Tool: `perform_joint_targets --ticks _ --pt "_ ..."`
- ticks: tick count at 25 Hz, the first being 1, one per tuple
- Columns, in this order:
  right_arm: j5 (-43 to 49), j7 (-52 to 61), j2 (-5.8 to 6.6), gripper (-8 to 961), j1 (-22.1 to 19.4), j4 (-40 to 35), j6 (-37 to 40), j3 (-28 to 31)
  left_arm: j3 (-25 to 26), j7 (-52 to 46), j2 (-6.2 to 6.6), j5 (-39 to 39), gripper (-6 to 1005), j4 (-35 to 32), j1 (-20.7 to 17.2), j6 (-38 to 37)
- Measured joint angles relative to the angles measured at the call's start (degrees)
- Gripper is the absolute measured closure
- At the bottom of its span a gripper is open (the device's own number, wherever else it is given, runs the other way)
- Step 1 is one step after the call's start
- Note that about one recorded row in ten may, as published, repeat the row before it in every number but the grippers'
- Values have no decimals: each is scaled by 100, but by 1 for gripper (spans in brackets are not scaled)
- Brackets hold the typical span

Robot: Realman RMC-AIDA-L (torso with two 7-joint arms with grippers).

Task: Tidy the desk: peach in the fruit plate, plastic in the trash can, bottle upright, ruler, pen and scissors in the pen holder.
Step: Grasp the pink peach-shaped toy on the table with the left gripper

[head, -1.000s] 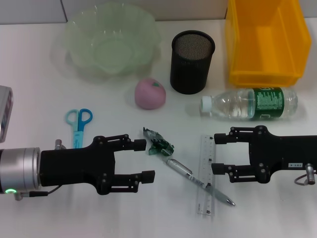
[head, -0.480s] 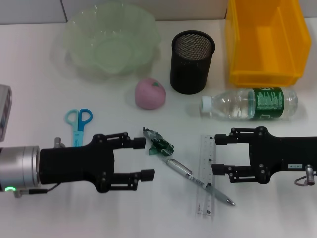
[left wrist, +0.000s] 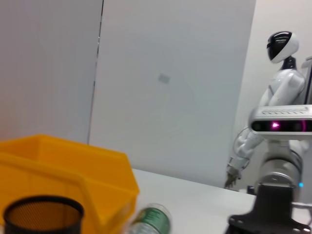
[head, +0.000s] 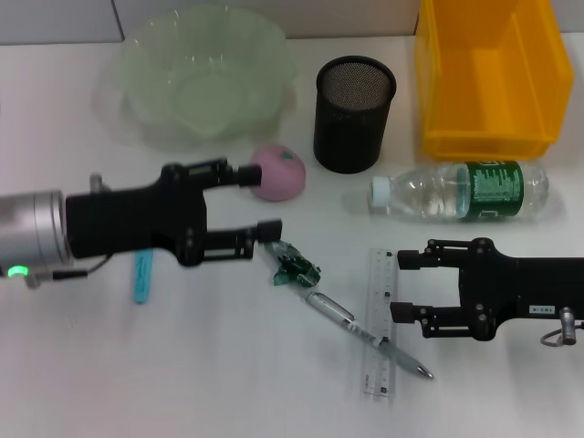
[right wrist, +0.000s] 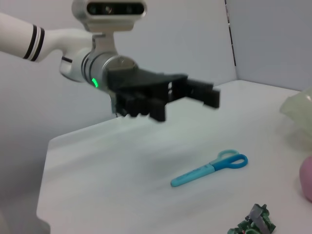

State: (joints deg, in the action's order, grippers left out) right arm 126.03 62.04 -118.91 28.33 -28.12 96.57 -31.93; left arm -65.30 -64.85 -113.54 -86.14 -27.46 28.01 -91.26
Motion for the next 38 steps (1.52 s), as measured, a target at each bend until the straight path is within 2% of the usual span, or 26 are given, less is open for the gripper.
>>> perform_joint_targets --ticks 8,18,25,32,38 --pt "0 33 0 210 -12 0 -40 22 49 -60 -22 0 224 -468 256 544" --pt "6 66 -8 209 37 0 -261 -23 22 12 -154 -133 226 -962 466 1223" --pt "1 96 -9 210 71 0 -244 28 49 -143 -358 -898 228 -1492 660 1623" --pt "-7 154 -9 210 104 0 -276 41 53 -435 -448 -1855 229 -1712 1002 1956" --pt "-56 215 -9 209 94 0 -279 47 3 -584 -491 -2346 230 -1747 1212 2202"
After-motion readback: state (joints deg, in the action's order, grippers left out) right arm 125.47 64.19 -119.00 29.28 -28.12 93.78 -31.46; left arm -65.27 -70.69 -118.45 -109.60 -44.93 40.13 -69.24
